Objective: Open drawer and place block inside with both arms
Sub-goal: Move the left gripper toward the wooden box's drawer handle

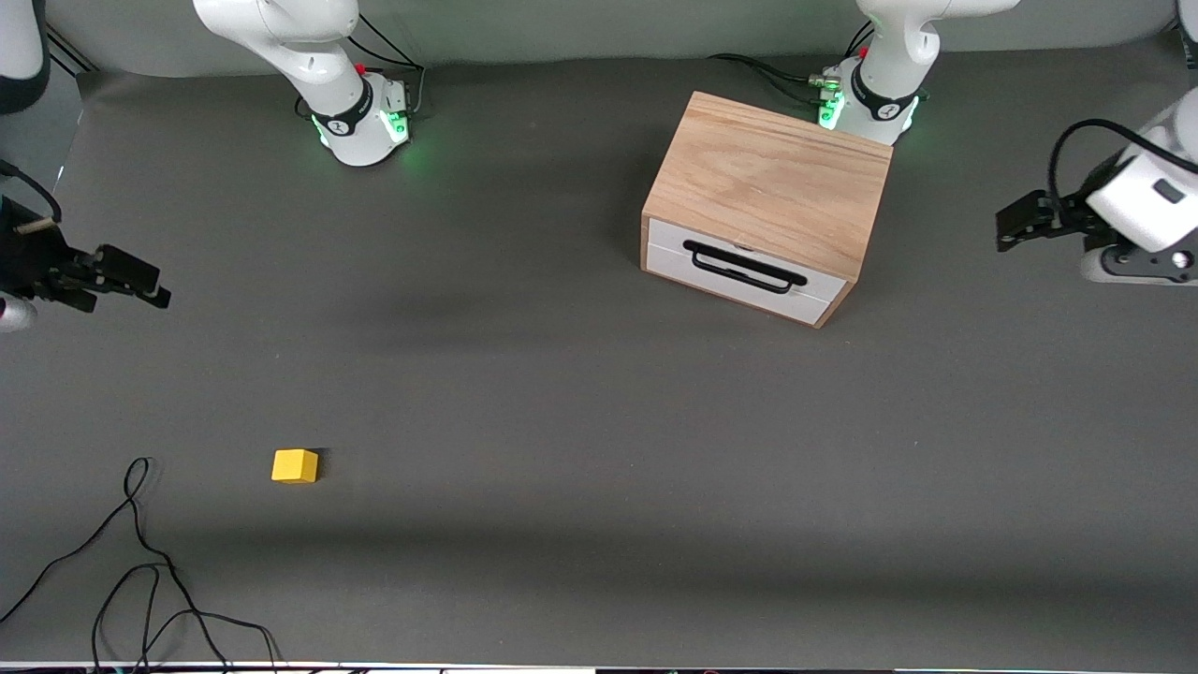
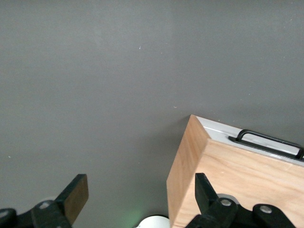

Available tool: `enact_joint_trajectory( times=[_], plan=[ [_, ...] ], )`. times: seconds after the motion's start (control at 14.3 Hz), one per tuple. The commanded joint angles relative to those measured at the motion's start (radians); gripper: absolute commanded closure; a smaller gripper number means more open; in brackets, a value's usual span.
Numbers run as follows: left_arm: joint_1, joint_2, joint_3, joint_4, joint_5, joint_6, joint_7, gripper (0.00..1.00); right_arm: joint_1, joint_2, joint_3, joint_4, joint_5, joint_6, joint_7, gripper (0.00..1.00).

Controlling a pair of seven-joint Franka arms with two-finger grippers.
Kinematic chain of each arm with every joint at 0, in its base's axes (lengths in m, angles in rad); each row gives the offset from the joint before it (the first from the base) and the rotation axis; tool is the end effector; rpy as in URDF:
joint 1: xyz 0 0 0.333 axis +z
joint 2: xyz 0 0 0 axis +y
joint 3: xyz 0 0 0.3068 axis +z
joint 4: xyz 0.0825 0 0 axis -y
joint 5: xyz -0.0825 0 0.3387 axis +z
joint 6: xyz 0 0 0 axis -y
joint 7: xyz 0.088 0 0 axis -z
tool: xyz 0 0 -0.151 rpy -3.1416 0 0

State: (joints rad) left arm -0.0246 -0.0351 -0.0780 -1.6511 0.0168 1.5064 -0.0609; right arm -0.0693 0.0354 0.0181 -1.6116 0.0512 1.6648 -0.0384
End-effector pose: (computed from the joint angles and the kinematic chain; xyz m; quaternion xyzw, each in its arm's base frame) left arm 0.4824 -0.0476 0.5499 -0.9982 0.0206 0.0538 0.0142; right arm 0.5277 -0.0199 0.5439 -0.9996 0.0086 -0.0100 0.0254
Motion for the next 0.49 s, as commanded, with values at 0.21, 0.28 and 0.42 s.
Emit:
enact_joint_trajectory(
  times=[0.21, 0.28, 0.42],
  plan=[
    [-0.15, 0.027, -0.133, 0.026, 0.0, 0.0, -0.68, 0.0, 0.0, 0.02, -0.004, 0.001, 0.012, 0.041, -0.015, 0.0],
    [-0.156, 0.056, -0.178, 0.055, 0.0, -0.002, -0.87, 0.0, -0.001, 0.02, -0.006, 0.001, 0.012, 0.041, -0.015, 0.0],
    [-0.156, 0.137, -0.297, 0.118, 0.003, 0.001, -1.25, 0.0, -0.004, 0.02, -0.006, -0.001, 0.012, 0.041, -0.015, 0.0]
  ],
)
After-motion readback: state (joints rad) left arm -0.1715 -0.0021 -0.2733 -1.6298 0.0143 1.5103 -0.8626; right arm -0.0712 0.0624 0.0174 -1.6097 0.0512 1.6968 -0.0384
